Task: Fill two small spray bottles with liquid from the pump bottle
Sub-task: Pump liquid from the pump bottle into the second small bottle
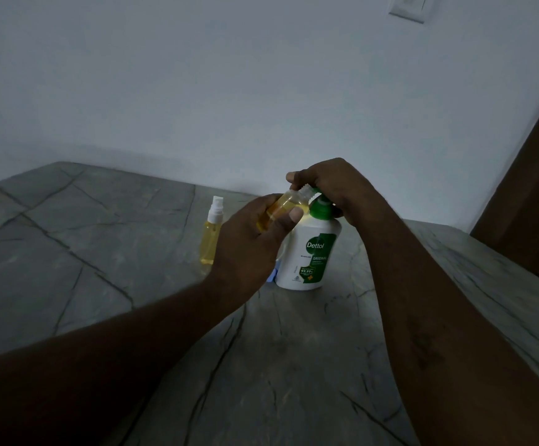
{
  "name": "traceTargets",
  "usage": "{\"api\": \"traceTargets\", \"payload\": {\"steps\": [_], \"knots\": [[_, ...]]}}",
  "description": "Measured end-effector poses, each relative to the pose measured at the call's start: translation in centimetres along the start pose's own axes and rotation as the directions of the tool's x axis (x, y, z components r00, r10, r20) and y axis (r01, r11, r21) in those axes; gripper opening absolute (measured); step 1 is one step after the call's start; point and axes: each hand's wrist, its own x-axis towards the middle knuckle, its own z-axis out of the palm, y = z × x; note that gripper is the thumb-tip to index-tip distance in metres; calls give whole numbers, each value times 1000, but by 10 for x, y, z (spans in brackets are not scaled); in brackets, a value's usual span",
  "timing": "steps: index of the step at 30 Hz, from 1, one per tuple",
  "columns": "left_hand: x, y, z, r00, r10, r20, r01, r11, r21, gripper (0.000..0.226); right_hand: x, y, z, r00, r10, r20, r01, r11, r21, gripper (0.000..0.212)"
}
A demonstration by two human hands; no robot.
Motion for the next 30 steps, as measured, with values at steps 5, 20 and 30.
{"api": "traceTargets", "payload": {"steps": [5, 20, 30], "knots": [[-1, 0, 0, 1000, -4, 12, 5, 999, -35, 28, 1, 0, -2, 999, -22, -40, 21, 1000, -20, 34], [2, -2, -3, 999, -19, 44, 22, 998, -54, 38, -5, 3, -1, 999, 23, 25, -24, 999, 42, 26], [6, -6, -2, 998, -3, 59, 5, 1000, -25, 39, -4, -4, -8, 996, -65, -56, 64, 998, -21, 34]]}}
